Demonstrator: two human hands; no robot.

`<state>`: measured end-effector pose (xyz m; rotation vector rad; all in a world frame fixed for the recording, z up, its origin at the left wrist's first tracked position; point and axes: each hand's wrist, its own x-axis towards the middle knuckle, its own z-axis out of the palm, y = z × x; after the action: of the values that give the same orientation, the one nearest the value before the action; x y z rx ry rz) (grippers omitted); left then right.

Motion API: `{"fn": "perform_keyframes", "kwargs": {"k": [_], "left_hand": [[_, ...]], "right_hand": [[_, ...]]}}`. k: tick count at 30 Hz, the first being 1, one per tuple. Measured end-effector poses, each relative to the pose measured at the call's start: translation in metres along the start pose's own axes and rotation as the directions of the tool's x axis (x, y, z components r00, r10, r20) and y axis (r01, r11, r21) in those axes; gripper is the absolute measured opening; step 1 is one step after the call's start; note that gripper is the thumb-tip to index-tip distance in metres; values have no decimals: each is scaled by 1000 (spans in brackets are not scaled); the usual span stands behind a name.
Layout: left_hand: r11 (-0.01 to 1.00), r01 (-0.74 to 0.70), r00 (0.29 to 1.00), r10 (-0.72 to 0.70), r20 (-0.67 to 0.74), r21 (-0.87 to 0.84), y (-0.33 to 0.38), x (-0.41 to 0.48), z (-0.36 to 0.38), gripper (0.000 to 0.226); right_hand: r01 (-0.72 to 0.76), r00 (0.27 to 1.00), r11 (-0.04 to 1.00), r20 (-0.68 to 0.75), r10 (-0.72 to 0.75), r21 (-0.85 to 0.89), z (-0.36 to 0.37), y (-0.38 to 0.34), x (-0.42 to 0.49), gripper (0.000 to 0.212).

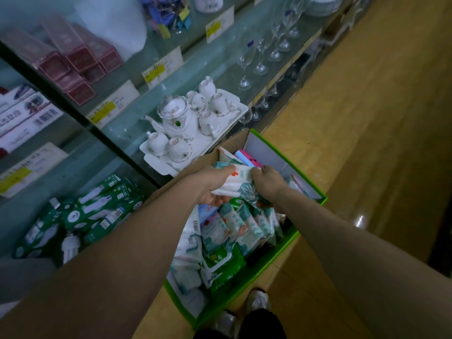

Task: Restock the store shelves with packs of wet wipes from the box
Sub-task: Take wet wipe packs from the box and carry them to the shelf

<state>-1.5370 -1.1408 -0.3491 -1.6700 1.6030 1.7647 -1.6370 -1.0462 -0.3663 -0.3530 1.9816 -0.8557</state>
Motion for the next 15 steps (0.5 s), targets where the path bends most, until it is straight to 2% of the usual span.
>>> {"fn": "perform_keyframes", "kwargs": {"k": [5, 10, 15], "left_hand": [[991, -88, 996, 88, 5, 96, 23, -20, 8, 52], [969, -171, 983, 157, 92, 176, 58, -67, 16, 41], [919, -294, 952, 257, 167, 262, 90, -120, 31, 39]], "right_hand": [[60, 992, 998, -109, -61, -17, -27, -11, -28, 49], [70, 970, 997, -232, -70, -7, -57, -29, -70, 44], [155, 928, 988, -344, -141, 14, -94, -44, -124, 52]]}}
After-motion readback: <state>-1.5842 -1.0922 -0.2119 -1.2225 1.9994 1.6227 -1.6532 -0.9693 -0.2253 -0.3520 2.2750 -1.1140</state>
